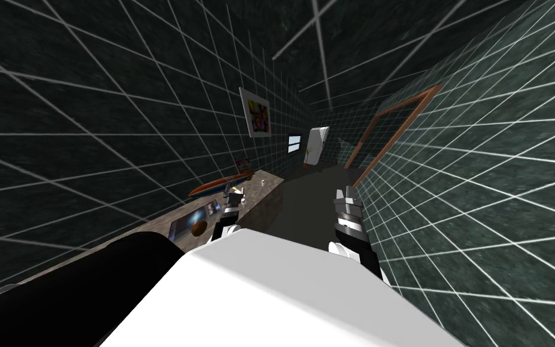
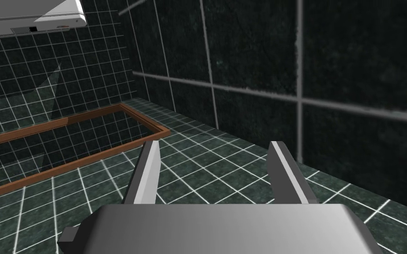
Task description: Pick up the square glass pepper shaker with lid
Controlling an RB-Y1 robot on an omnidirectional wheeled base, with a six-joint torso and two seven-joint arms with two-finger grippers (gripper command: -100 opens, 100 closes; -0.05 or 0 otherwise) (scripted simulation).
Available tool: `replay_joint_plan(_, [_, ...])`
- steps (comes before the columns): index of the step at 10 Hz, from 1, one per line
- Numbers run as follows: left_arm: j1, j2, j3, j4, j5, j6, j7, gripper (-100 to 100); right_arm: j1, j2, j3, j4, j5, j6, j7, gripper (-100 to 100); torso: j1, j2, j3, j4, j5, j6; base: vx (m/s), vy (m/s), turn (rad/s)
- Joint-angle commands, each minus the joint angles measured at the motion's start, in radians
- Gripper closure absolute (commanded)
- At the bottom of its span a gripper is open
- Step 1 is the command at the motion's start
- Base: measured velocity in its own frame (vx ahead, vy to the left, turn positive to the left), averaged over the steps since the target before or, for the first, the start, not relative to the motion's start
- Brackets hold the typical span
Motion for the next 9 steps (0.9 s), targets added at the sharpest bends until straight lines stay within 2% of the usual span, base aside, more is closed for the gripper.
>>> replay_joint_plan(1, [-0.002, 0.002, 0.011, 0.030, 0.030, -0.002, 0.025, -100, 0.000, 0.000, 0.000, 0.000, 0.000, 0.000, 0.000, 0, 0.000, 0.000, 0.000, 0.000, 0.000, 0.000, 0.090, -0.060, 0.108])
replay_joint_plan(9, [0.019, -0.010, 0.059, 0.179, 0.191, -0.027, 0.156, -100, 0.000, 0.000, 0.000, 0.000, 0.000, 0.000, 0.000, 0, 0.000, -0.001, -0.001, 0.000, 0.000, 0.000, 0.117, -0.071, 0.107])
